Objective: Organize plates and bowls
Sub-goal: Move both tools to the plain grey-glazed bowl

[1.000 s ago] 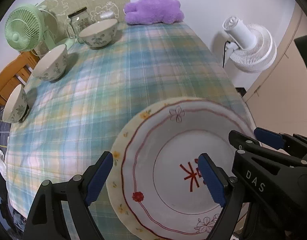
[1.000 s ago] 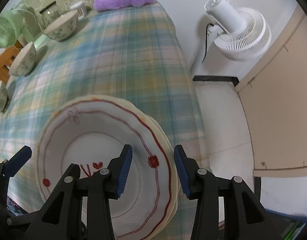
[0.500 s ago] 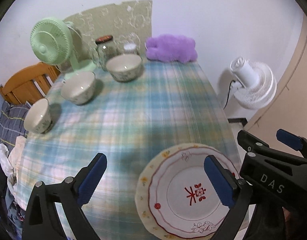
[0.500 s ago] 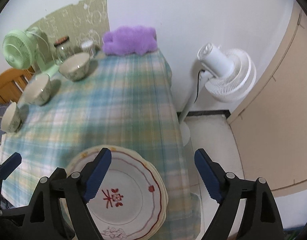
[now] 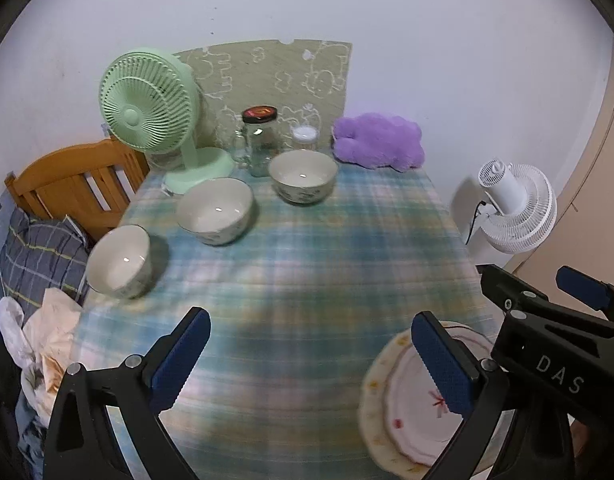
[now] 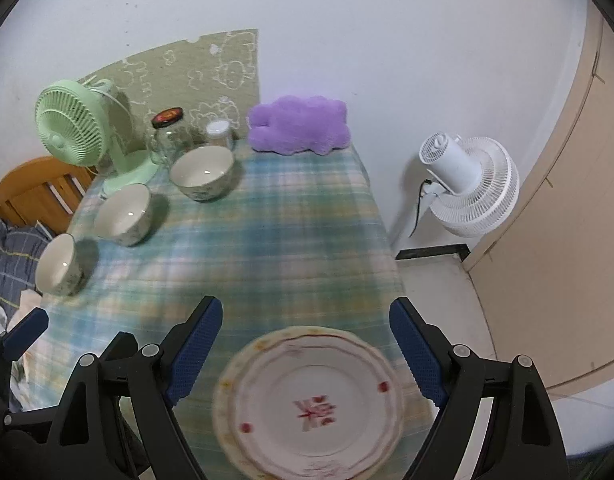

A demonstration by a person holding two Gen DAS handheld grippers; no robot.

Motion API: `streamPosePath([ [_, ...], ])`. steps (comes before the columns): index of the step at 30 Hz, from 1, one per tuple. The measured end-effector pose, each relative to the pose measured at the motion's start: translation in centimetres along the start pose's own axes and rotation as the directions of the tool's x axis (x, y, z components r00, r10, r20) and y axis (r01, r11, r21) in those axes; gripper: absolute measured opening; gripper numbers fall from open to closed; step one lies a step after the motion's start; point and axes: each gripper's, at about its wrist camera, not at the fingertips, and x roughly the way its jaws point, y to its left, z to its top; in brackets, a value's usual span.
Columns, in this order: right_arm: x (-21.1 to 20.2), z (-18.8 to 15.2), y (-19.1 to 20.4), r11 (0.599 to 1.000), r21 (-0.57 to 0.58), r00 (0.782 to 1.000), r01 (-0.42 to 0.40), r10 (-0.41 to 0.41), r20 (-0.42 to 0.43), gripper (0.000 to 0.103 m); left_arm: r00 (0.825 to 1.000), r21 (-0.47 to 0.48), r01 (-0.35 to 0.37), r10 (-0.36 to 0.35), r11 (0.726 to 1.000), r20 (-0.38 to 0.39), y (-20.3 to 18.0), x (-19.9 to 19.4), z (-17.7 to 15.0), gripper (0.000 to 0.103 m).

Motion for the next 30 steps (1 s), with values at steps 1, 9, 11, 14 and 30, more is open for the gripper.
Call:
streamPosePath([
  [1, -0.3, 0.1, 1.0, 1.000, 0.001, 1.000, 0.005, -0.005, 0.004, 0.088, 1.000, 0.003, 0.003, -0.003, 1.000, 0.003, 0.7, -0.1, 0.2, 0.101],
  [9, -1.8, 0.9, 7.7, 0.999, 0.020, 0.999, 0.026, -0.026, 0.031, 0.088, 0.999, 0.024, 0.017, -0.017, 1.000, 0.033, 7.2, -0.8, 1.3, 0.101],
  [11, -2.0, 1.0, 9.3, 0.999, 0.023, 0.999, 0.028, -0.029, 0.035, 0.088, 0.999, 0.026, 0.016, -0.017, 1.000, 0.038, 8.7, -0.7, 1.5, 0.101],
  [14, -2.0, 1.2, 11.7, 0.999, 0.026, 0.999, 0.031, -0.032, 0.041, 0.088, 0.999, 0.029, 0.019, -0.020, 0.999, 0.048, 10.8, -0.5, 1.7, 0.100],
  [30, 1.3, 2.5, 23.1, 1.000, -0.027, 0.997, 0.001, 0.001, 0.071, 0.088, 0.998, -0.003, -0.032, 0.032, 0.999, 0.050, 20.0, 3.4, 3.1, 0.085],
])
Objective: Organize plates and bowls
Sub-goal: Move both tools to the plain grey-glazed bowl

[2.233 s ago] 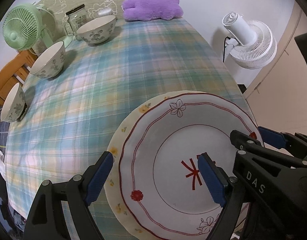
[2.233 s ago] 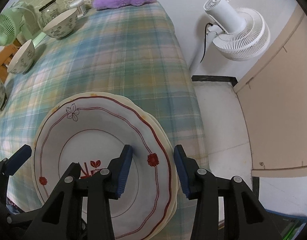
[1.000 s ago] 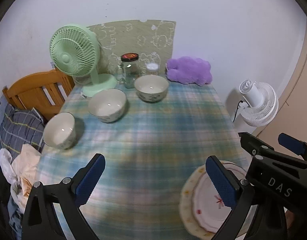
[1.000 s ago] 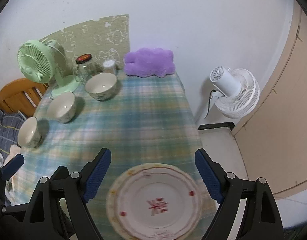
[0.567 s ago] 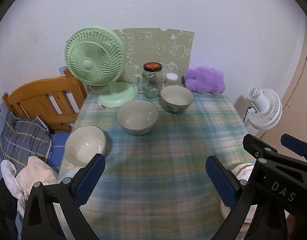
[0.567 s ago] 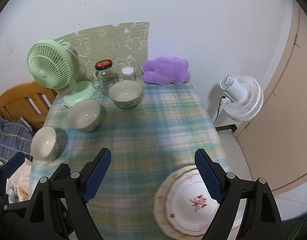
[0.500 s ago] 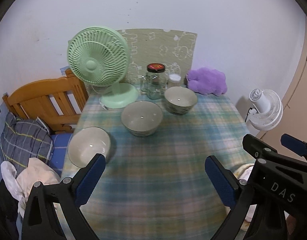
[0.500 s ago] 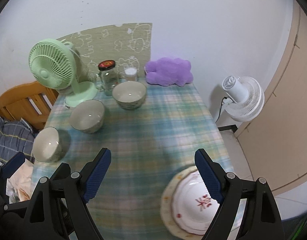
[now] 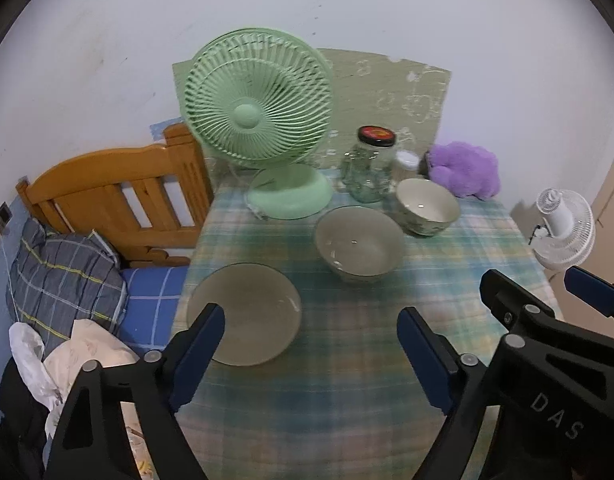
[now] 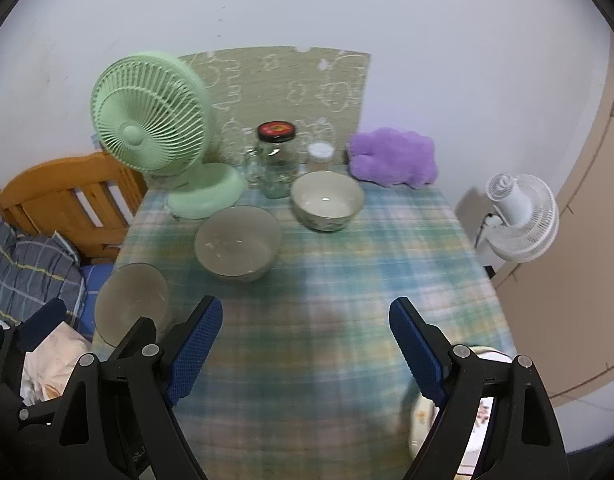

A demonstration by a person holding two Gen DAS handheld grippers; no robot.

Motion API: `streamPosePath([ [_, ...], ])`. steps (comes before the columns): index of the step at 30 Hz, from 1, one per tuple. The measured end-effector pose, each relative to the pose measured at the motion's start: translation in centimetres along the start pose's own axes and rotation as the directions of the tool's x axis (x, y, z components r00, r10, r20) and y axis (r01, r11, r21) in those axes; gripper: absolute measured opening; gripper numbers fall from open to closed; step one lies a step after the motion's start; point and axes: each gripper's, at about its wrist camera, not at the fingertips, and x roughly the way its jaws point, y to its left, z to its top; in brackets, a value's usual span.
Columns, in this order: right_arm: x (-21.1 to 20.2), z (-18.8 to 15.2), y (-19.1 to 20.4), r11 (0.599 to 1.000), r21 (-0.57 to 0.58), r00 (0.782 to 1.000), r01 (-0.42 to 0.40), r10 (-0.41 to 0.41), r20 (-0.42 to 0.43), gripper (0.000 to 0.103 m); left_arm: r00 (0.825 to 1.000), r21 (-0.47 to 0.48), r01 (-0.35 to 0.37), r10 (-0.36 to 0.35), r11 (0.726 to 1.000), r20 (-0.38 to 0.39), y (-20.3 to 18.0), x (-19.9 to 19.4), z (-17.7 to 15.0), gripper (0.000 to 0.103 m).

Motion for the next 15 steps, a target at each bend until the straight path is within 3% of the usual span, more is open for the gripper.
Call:
streamPosePath([
  [10, 3.9, 0.5, 5.5, 0.999, -0.026, 1.000, -0.030, 0.030, -0.001, 0.087, 0.999, -0.033, -0.054, 0.054, 0.998, -0.007, 4.2, 3.8, -0.1, 0.076],
  [15, 6.3, 0.5, 8.0, 0.998, -0.041, 0.998, -0.053, 0.052, -0.026, 0.080, 0.997, -0.043, -0.077, 0.076, 0.996, -0.030, 5.9, 5.9, -0.3, 0.069],
])
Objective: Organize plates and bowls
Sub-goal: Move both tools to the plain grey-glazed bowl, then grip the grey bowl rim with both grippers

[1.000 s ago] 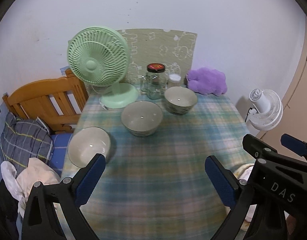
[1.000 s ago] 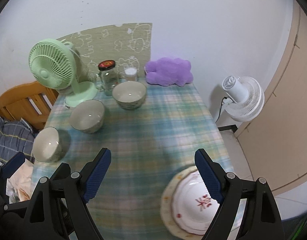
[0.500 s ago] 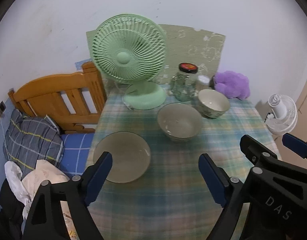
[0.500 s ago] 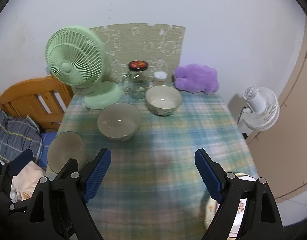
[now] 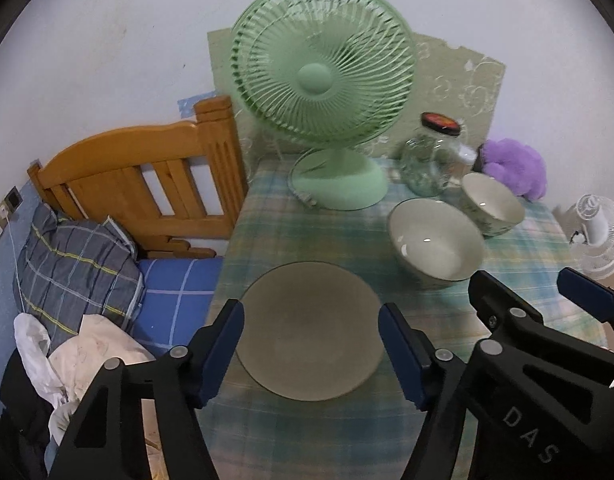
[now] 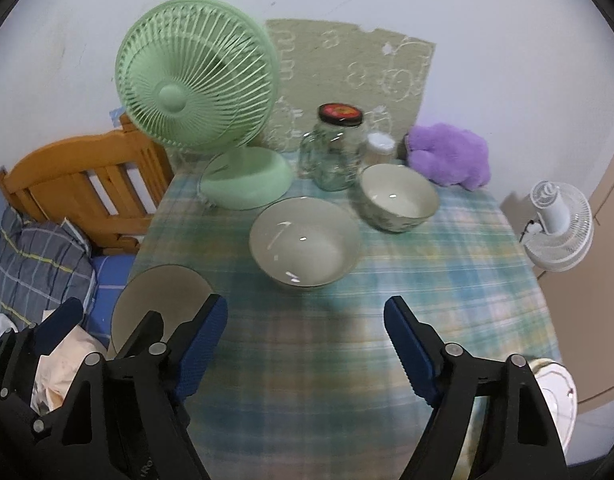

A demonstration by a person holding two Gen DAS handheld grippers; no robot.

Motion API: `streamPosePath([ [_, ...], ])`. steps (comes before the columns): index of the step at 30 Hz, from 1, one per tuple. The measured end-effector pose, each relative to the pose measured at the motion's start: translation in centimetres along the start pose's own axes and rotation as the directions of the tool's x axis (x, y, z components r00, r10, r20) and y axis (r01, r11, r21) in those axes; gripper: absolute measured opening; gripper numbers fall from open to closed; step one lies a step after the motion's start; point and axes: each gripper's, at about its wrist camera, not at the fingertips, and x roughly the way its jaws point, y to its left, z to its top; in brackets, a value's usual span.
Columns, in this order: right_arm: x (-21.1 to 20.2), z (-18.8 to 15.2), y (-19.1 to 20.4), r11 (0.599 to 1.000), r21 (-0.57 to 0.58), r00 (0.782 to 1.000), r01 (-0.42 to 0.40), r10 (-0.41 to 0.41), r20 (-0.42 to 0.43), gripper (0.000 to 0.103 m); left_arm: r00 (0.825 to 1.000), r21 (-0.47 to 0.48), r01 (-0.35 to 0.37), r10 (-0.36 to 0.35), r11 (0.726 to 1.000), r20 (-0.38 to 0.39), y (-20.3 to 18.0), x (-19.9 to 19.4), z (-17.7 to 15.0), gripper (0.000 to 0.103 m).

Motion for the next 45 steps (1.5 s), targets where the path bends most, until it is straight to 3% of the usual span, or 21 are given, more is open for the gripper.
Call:
streamPosePath([
  [11, 5.7, -0.6, 4.0, 0.998, 0.002, 0.995, -0.056, 0.056, -0.083, 0.068, 0.997, -0.017, -0.038, 0.037, 0.999, -0.061, 2.5, 5.0, -0.7, 0.062],
  [19, 8.5, -0.6, 5.8, 0.997, -0.021, 0.989, -0.079, 0.076, -0.125, 0.059, 0.993, -0.039, -0.055, 0.051, 0.998, -0.106, 4.1, 7.8, -0.8, 0.048],
  [28, 11.3, -0.5, 6.9, 0.993, -0.011, 0.975, -0.117, 0.113, -0.189, 0.043, 0.989, -0.055, -0.016, 0.008, 0.998, -0.145, 4.8, 9.8, -0.9, 0.031],
  [32, 12.0, -0.4, 7.1, 0.989, -0.010, 0.970, -0.147, 0.142, -0.199, 0.026, 0.990, -0.061, -0.024, 0.015, 0.998, -0.143, 5.0, 10.0, -0.9, 0.026],
  [45, 11.4, -0.4, 7.1, 0.991, -0.042, 0.970, -0.126, 0.115, -0.216, 0.022, 0.986, -0.057, -0.019, 0.009, 0.998, -0.166, 4.8, 9.5, -1.1, 0.024],
])
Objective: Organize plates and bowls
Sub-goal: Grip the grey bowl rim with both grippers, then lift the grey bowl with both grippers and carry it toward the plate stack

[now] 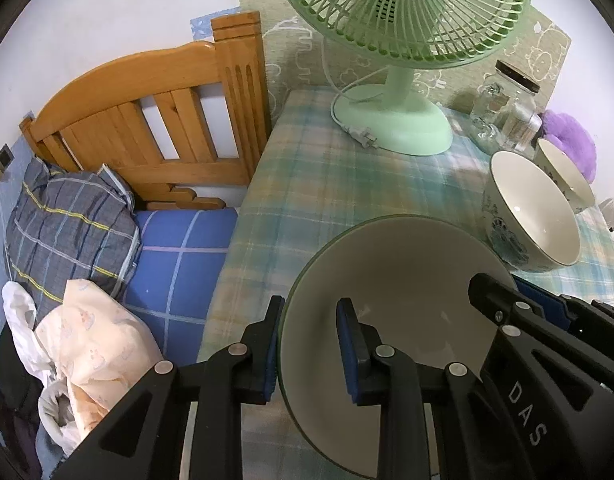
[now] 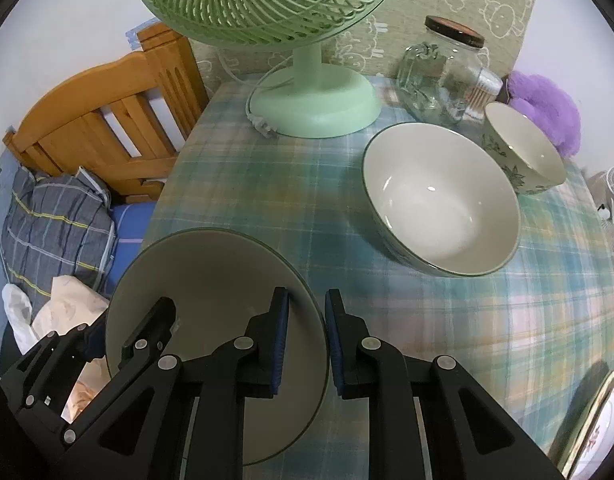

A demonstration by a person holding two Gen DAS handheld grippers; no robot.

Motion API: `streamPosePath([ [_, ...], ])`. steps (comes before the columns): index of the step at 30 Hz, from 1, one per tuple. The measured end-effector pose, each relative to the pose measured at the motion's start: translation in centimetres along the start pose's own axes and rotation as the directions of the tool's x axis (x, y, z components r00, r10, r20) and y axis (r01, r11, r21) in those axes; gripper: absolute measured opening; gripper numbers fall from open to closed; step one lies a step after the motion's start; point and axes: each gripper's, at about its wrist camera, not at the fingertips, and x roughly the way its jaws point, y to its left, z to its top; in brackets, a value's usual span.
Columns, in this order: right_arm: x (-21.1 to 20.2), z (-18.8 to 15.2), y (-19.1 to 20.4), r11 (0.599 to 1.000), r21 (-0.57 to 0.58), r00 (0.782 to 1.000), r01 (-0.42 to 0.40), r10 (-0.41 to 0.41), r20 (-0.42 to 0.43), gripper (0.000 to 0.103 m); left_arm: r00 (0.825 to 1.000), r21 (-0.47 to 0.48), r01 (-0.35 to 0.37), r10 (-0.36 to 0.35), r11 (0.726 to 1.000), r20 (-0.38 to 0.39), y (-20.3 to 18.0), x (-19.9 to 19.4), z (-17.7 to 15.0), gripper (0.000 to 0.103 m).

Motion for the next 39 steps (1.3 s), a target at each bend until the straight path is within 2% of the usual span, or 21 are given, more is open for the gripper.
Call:
streamPosePath([
  [18, -5.9, -2.2, -2.7, 1.000, 0.001, 0.999, 0.003, -0.003, 0.034, 0.022, 0.999, -0.009, 0.009, -0.009, 1.000, 0.038, -3.0, -5.5, -1.8, 0.024],
  [27, -9.8, -4.2, -6.2, 1.000, 0.023, 0.998, 0.020, -0.022, 0.053, 0.022, 0.999, 0.005, 0.030, -0.030, 1.000, 0.045, -6.6, -8.8, -3.2, 0.024],
  [39, -13.9, -8.4, -12.1, 0.997, 0.071, 0.998, 0.040, -0.044, 0.052, 0.022, 0.998, 0.045, 0.056, -0.057, 0.997, 0.034, -12.0, -12.4, -6.4, 0.024],
])
